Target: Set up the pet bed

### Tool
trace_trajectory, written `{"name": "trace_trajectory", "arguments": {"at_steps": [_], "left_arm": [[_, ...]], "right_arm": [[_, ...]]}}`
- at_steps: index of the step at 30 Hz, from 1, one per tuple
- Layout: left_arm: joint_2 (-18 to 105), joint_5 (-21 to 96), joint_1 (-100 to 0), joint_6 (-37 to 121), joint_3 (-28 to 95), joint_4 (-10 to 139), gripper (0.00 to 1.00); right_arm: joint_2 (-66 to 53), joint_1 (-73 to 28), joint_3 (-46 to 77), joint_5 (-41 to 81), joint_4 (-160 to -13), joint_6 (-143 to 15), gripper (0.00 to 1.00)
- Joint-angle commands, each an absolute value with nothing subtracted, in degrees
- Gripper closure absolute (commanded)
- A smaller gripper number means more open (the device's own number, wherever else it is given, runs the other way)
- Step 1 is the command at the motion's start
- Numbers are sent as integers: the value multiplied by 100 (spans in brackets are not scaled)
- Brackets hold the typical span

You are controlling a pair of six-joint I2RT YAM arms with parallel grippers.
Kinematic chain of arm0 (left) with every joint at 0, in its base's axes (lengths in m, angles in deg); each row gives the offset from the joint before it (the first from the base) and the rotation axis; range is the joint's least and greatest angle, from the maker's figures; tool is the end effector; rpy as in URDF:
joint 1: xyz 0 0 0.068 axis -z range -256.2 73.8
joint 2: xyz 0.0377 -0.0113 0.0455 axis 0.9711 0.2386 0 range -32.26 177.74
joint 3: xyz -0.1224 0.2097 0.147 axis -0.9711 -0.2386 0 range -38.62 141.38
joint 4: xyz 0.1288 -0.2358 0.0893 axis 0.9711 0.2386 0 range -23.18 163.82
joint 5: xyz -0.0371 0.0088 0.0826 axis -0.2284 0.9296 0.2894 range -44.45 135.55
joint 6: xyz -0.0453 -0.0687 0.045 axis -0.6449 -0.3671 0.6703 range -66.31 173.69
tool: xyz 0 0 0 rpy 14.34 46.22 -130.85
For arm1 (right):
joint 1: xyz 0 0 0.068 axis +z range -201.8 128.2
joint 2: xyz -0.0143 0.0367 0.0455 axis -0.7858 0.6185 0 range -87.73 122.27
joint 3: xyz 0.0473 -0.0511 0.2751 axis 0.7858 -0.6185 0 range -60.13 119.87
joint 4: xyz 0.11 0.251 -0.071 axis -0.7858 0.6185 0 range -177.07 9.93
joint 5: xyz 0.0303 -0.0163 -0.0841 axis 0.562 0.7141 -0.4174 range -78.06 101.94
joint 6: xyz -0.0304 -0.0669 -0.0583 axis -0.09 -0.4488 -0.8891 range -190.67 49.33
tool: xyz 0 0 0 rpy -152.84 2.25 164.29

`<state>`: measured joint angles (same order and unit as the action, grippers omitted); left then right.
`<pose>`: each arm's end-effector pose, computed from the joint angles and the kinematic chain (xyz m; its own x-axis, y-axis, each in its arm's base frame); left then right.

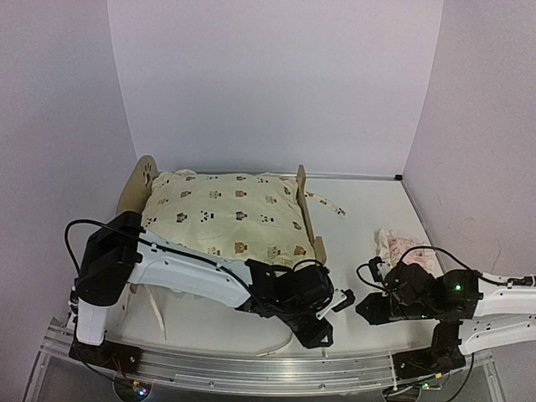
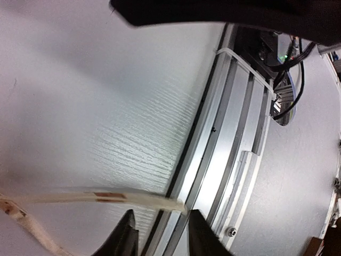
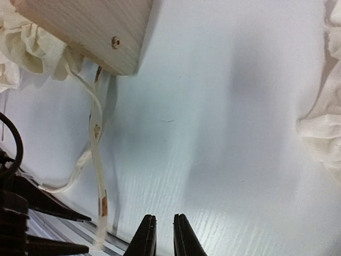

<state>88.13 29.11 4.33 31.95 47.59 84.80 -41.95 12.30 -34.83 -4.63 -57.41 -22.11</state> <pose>0.0603 -0.5069 0.1276 -0.4818 0.7285 -0.4870 0.8571 0.2762 -0.4349 0.1087 0.1688 0.1542 -0.8084 -0.0198 -0.5883 -0.2664 0.9036 0.3355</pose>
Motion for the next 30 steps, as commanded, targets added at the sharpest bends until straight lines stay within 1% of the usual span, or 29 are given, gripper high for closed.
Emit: {"name": "trace_trajectory", "arguments": {"at_steps": [1,5,8,12,14,19,22,24,30], "left_arm": [[8723,2506,416,3198,4861,8335,54],[8286,3065,411,3246,4641,8469,38],[7889,3570,410,3310,4442,8694,35],[7297,4210,408,3505,3946,9066,36],[7009,4466,408,3551,3664,9264,38],[6601,4500,410,3644,2892,9312,41],[6573,4487,408,3685,2577,9218,45],[6645,4347,410,3716,2511,9147,46],[7038,4083,410,3710,2617,9100,48]], "right_arm": [[-4181,1240,-3379,-1077,-5262,-2197,85],[-3841,1242,-3104,-1316,-5253,-2387,85],[-3509,1240,-2847,-1474,-5266,-2545,85],[-3021,1238,-2537,-1423,-5484,-2778,85],[-2735,1238,-2398,-1261,-5706,-2915,82],[-2028,1242,-2011,-966,-6010,-3117,69],[-1725,1230,-1850,-873,-6104,-3184,65],[-1608,1226,-1763,-831,-6130,-3205,64],[-1537,1189,-1736,-786,-6149,-3213,64]]}}
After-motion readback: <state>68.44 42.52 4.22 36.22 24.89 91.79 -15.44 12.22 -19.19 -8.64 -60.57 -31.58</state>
